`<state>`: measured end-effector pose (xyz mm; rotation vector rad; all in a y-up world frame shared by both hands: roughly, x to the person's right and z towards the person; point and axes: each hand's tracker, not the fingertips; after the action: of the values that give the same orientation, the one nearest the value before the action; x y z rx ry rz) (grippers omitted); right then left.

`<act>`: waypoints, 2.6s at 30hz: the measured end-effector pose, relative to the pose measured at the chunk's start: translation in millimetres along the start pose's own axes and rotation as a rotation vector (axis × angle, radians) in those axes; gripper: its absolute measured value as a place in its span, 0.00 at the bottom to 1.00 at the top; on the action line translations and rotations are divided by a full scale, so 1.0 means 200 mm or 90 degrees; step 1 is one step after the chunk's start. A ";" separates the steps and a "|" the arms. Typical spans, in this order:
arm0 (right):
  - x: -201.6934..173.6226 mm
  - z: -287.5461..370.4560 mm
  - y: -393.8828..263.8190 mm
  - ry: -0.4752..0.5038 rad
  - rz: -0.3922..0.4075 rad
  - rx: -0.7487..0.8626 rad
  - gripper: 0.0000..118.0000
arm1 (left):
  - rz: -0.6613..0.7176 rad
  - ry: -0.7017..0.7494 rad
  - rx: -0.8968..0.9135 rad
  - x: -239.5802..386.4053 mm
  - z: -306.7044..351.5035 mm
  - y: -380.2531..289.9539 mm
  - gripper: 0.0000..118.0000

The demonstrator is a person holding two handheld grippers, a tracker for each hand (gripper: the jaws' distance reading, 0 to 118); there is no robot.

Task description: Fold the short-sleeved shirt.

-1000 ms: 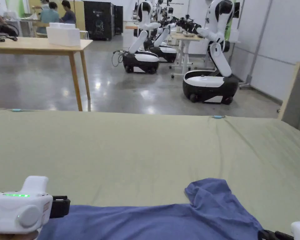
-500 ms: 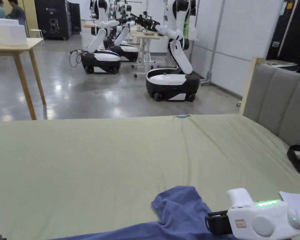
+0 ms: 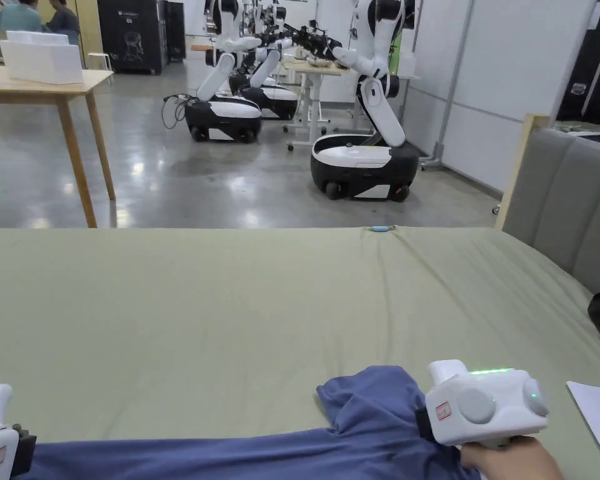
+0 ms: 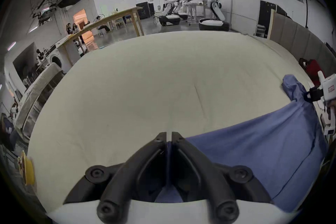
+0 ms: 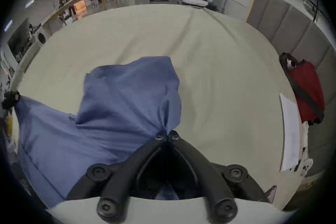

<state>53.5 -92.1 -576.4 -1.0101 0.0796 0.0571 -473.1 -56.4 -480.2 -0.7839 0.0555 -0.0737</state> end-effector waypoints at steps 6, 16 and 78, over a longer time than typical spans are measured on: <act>0.02 0.53 -0.17 0.036 0.039 0.157 0.01 | 0.002 -0.023 0.073 -0.04 0.44 -0.05 0.02; 0.04 1.10 -0.84 0.054 0.117 0.225 0.01 | 0.021 -0.080 0.086 -0.27 1.03 -0.58 0.02; -0.70 1.09 -1.08 0.084 0.054 0.380 0.01 | 0.454 -0.220 0.069 -0.46 0.79 -1.02 0.05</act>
<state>-58.7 -24.5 -265.9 -0.4120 0.2449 0.0397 -561.3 -81.8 -221.4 -0.6225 0.0001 0.7283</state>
